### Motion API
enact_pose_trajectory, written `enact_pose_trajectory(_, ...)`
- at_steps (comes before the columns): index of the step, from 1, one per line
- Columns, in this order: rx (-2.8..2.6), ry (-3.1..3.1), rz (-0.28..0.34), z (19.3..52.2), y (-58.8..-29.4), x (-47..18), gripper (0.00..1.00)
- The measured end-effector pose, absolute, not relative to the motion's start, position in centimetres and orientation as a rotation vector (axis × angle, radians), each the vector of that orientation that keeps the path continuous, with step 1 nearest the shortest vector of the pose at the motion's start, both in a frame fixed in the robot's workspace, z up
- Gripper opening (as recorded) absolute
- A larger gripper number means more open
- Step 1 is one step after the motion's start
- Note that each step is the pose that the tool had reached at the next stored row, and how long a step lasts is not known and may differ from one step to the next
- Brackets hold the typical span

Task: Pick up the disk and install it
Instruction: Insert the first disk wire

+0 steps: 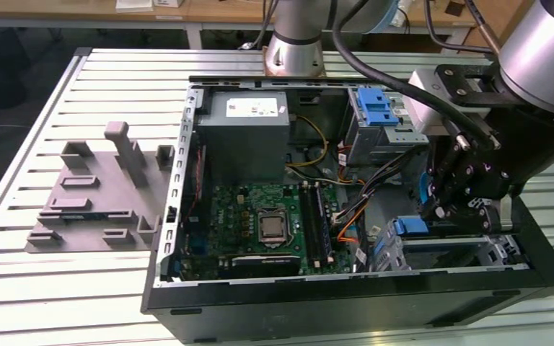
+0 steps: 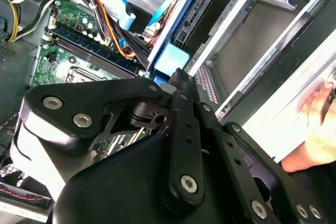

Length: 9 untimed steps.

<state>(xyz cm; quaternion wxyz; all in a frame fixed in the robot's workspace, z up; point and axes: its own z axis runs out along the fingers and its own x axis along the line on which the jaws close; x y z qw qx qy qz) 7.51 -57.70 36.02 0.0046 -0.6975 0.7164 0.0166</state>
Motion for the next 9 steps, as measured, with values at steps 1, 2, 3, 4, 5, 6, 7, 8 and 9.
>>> enact_pose_trajectory(1,-2.185,2.244,0.052,36.02,-57.71,7.51,0.11)
enact_pose_trajectory(2,-2.185,2.244,0.052,36.01,-57.7,7.51,0.11)
enact_pose_trajectory(3,-2.185,2.244,0.052,36.01,-57.7,7.51,0.11)
enact_pose_trajectory(4,-2.185,2.244,0.052,36.01,-57.7,7.55,0.11)
enact_pose_trajectory(5,-2.185,2.244,0.052,36.0,-57.7,7.63,0.11)
enact_pose_trajectory(6,-2.185,2.244,0.052,36.01,-57.71,7.75,0.11)
enact_pose_trajectory(7,-2.185,2.244,0.052,36.0,-57.7,7.87,0.11)
enact_pose_trajectory(8,-2.185,2.244,0.052,36.01,-57.7,8.01,0.11)
enact_pose_trajectory(9,-2.185,2.244,0.052,36.01,-57.7,8.14,0.11)
